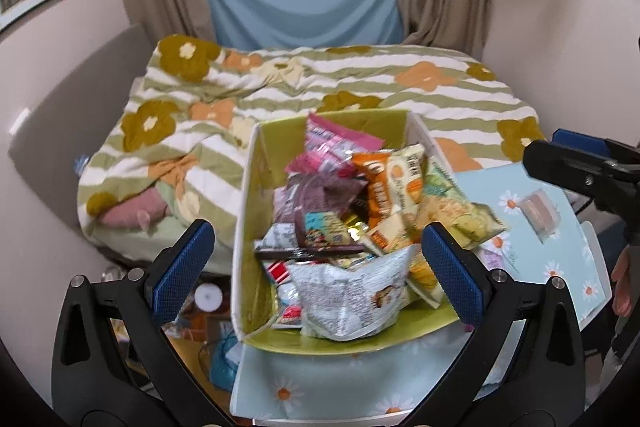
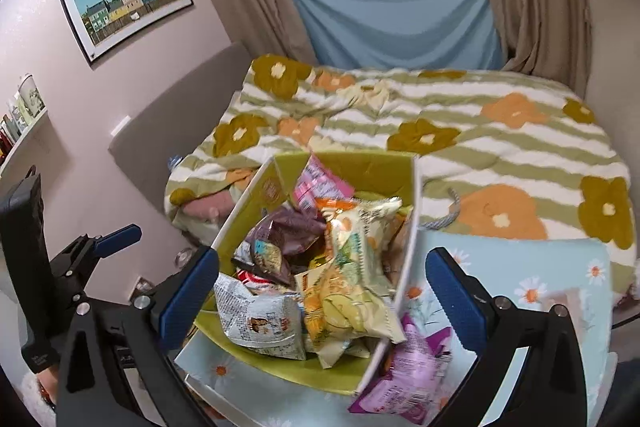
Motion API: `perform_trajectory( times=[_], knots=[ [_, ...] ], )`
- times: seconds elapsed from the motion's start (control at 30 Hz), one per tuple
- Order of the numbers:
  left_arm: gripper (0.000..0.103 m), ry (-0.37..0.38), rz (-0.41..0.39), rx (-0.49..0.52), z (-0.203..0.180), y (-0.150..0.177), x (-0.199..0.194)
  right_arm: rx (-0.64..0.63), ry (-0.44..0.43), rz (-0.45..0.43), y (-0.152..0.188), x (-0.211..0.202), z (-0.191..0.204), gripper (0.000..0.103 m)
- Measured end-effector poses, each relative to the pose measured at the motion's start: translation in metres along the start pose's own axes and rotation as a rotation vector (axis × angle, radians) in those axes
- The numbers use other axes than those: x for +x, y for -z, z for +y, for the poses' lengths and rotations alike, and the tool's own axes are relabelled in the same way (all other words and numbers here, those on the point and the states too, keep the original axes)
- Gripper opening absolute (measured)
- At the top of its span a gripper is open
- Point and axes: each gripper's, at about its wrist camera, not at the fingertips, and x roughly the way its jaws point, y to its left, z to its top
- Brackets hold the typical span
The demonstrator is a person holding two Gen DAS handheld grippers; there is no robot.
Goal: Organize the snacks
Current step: 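Move both tools back toward the last items on the table, then grasp the purple bag with the left gripper while the right gripper grasps the pink translucent pack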
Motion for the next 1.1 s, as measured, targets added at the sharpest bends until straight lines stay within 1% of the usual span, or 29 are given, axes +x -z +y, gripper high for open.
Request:
perform_trajectory(
  times=[0.2, 0.33, 0.47, 0.57, 0.67, 0.73, 0.93, 1.1],
  knots=[
    [0.103, 0.061, -0.035, 0.035, -0.027, -0.005, -0.010, 0.044, 0.071, -0.087, 0.005, -0.047, -0.013, 0.103],
    [0.103, 0.079, -0.046, 0.061, -0.056, -0.007, -0.014, 0.075, 0.115, -0.120, 0.011, -0.074, -0.036, 0.103],
    [0.103, 0.072, -0.049, 0.076, -0.093, -0.006, -0.015, 0.085, 0.162, -0.140, 0.018, -0.096, -0.064, 0.103],
    [0.103, 0.046, -0.043, 0.076, -0.123, -0.002, -0.013, 0.069, 0.204, -0.138, 0.021, -0.107, -0.084, 0.103],
    [0.103, 0.034, -0.026, 0.078, -0.156, 0.003, -0.009, 0.067, 0.226, -0.106, 0.027, -0.112, -0.111, 0.103],
    [0.103, 0.005, -0.018, 0.084, -0.180, 0.010, -0.005, 0.077, 0.224, -0.085, 0.031, -0.113, -0.130, 0.103],
    [0.103, -0.078, 0.023, 0.091, -0.230, 0.036, 0.016, 0.086, 0.214, 0.008, 0.053, -0.100, -0.193, 0.103],
    [0.103, -0.172, 0.106, 0.093, -0.263, 0.065, 0.053, 0.091, 0.187, 0.080, 0.074, -0.078, -0.238, 0.103]
  ],
)
